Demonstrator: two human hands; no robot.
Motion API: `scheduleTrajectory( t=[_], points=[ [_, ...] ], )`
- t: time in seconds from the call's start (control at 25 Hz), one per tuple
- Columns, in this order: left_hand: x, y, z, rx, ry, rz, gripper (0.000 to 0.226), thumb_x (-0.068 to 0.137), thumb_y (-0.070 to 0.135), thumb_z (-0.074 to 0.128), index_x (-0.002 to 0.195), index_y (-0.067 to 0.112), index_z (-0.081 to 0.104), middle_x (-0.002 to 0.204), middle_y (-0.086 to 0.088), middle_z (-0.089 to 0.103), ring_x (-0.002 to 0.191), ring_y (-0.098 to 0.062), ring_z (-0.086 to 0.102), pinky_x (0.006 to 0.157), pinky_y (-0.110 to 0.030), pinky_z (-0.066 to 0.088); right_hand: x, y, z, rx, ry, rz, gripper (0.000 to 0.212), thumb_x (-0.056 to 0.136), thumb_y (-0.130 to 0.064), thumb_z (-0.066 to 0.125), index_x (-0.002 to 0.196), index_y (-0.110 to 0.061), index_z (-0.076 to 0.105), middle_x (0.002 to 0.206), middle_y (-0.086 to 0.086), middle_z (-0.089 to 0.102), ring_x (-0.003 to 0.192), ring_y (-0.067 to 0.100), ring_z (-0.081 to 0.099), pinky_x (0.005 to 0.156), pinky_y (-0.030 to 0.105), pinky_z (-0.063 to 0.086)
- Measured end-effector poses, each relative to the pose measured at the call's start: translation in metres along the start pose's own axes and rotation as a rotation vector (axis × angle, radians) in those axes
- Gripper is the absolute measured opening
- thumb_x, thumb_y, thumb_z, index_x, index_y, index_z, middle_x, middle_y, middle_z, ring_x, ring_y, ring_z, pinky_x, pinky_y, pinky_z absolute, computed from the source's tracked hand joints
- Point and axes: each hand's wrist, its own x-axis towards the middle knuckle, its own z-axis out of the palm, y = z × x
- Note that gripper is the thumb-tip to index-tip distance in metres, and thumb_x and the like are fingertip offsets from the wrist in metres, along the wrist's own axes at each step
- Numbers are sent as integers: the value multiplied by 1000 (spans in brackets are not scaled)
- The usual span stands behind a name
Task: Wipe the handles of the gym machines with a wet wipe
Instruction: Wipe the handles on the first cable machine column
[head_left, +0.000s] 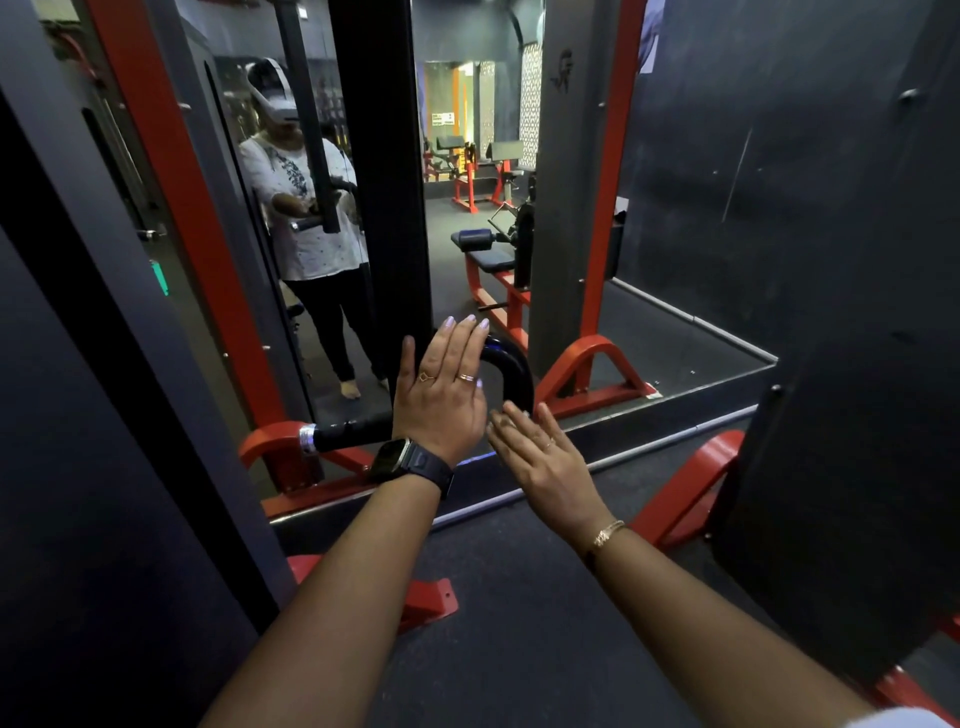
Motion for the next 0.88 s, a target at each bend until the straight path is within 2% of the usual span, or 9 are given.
scheduleTrajectory(
  t=[0.08,0.16,0.32,0.36,0.44,0.52,0.56,0.68,0.88],
  points=[
    [0,0,0,-1,2,-2,66,80,28,45,144,18,35,147,-1,43,140,-16,26,116,-45,-3,17,6,-1,-13,76,21,31,98,-7,45,126,-4,59,138,8,53,136,22,36,115,49,20],
    [0,0,-1,-4,-8,2,68,78,27,44,145,18,35,147,0,43,140,-16,27,116,-45,-3,12,11,7,-87,-7,-4,34,95,-9,51,128,-4,57,140,7,51,138,22,33,118,49,12],
    [1,0,-1,-18,-28,-8,70,76,26,43,145,20,32,147,1,43,139,-16,28,117,-44,-5,-40,-7,23,23,-167,-38,37,92,-9,39,120,-7,64,129,4,61,129,21,49,114,44,20],
    [1,0,-1,-20,-25,-11,70,76,26,42,145,20,32,147,1,43,139,-16,28,117,-44,-5,-49,-19,22,189,-150,139,37,90,-6,41,115,-8,67,123,2,64,125,21,53,112,39,25],
    [1,1,0,-26,-18,-17,70,75,25,43,144,20,33,147,2,44,139,-16,29,117,-44,-4,-51,-43,16,620,-65,918,37,85,3,45,107,-11,71,111,0,69,114,22,60,101,22,37],
    [1,1,1,-40,-13,-24,70,75,25,43,144,20,36,146,2,45,139,-15,29,117,-44,-4,-40,-56,17,1039,62,1766,29,85,6,50,101,-9,70,90,6,69,81,22,65,72,22,47],
    [1,2,1,-43,-13,-24,70,75,24,44,144,20,37,146,2,45,139,-15,29,117,-44,-4,-31,-56,18,1279,148,1981,20,85,6,54,97,-4,67,77,8,63,61,18,58,58,22,46],
    [1,1,0,-25,-33,-14,70,74,25,44,144,19,39,147,2,44,139,-15,28,117,-45,-3,0,-39,20,1711,428,2134,17,89,5,42,80,2,56,66,10,48,44,14,46,48,25,47],
    [1,0,1,-5,-48,-9,73,73,23,46,145,19,38,148,1,42,140,-16,27,117,-45,-6,20,-23,24,2076,330,2133,46,97,-39,32,95,1,56,86,20,57,71,30,55,65,37,53]
  ],
)
